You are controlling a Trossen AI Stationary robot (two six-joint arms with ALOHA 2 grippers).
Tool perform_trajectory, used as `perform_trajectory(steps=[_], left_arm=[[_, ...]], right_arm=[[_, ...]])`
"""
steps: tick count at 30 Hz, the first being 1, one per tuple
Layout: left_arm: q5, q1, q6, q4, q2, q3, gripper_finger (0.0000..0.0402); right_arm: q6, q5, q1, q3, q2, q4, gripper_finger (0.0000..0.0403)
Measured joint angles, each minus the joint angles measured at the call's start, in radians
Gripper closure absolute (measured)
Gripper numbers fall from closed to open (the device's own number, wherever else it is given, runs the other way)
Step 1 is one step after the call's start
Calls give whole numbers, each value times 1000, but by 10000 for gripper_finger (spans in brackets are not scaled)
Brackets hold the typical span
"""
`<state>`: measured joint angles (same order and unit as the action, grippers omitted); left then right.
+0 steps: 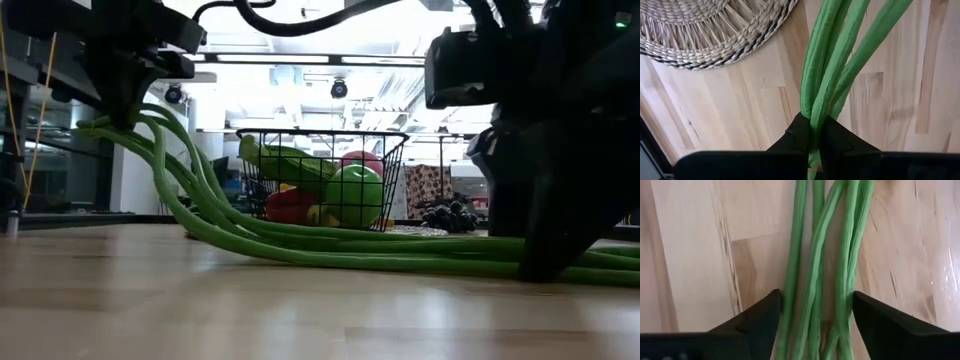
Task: Build produce basket
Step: Put the green beans into the black mesh basket
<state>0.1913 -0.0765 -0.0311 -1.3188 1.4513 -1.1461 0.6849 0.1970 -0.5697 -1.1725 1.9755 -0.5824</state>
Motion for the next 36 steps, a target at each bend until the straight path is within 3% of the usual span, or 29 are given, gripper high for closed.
perform_trajectory(steps=[7,15,21,27,36], left_arm=[[0,0,8,0,0,0,394],[1,0,13,-2,0,0,394],[4,1,35,-33,0,-53,394],[13,19,47,-58,-21,-189,394],[159,25,135,-44,-34,-318,394]], right_arm=[[-9,-9,-1,0,-1,-12,218],[-67,-12,-12,0,-8,-47,384],[-68,-2,-16,-3,-61,-193,387],[-28,88,-15,-1,-180,-341,396],[-91,224,29,1,-318,-461,398]])
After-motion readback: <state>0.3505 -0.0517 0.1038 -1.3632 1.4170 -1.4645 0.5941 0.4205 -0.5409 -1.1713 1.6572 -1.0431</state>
